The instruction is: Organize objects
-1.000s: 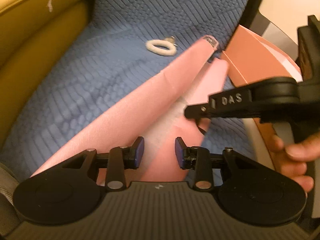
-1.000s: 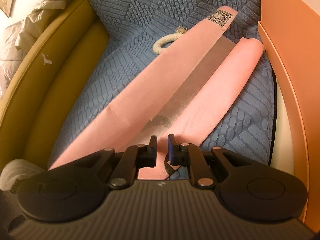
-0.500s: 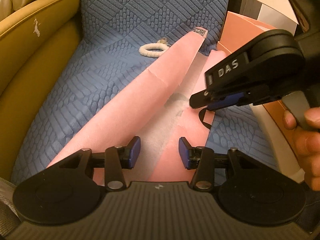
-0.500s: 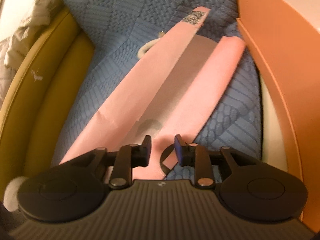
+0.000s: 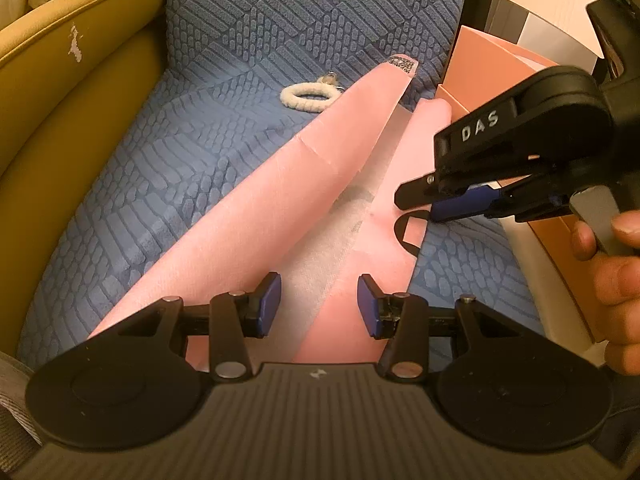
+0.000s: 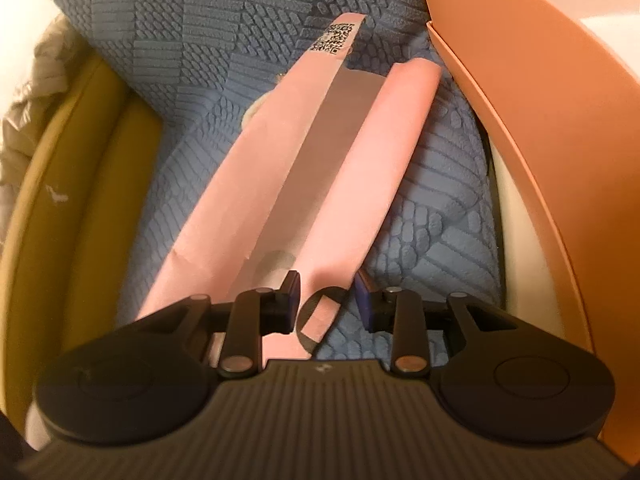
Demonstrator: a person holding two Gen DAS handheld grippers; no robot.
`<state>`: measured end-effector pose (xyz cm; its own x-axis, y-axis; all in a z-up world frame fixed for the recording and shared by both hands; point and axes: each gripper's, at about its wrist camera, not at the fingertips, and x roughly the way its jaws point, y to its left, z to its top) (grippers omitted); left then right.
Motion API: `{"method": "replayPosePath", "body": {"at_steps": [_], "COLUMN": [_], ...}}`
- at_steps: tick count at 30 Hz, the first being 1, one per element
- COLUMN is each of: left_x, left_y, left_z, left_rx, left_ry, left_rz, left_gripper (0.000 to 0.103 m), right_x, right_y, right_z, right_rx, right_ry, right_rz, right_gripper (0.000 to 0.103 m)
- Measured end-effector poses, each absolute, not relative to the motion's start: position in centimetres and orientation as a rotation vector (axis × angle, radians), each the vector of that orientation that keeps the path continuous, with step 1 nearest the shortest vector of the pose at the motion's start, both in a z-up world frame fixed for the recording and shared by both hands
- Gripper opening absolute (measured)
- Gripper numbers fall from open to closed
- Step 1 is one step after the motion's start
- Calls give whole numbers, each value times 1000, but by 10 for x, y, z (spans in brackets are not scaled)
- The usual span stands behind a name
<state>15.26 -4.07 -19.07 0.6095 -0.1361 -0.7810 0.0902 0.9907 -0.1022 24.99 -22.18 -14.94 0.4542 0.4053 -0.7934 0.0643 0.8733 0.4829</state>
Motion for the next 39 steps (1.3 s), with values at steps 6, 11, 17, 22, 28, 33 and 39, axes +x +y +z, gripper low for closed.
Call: {"method": "replayPosePath", "body": {"at_steps": [6, 11, 17, 22, 28, 33, 39], "left_x": [154, 154, 156, 154, 148, 139, 136], "left_y": [-35, -31, -23, -20, -36, -59, -68], "left_z": [-192, -192, -192, -188, -183, -183, -185], "left_rx": [-104, -143, -205, -256, -241, -115, -27], "left_ry": [910, 915, 923, 911, 901, 887, 886], "left_rz": [-130, -126, -137, -181, -313, -376, -370], "left_gripper": [48, 48, 48, 49, 49, 49, 22], "right_x": [241, 237, 242, 234, 235, 233, 236], "right_y": [-228, -213, -209, -216, -220, -221, -223], "right_z": [-143, -146, -143, -140, -137, -135, -137], "right_rx": [656, 594, 529, 508, 480, 464, 478], "right_ry": [1070, 1121, 1125, 1119, 1128, 1130, 1137], "right_rz": [322, 338, 314, 312, 299, 293, 272], "right_gripper": [33, 28, 14, 11, 11, 11, 11]}}
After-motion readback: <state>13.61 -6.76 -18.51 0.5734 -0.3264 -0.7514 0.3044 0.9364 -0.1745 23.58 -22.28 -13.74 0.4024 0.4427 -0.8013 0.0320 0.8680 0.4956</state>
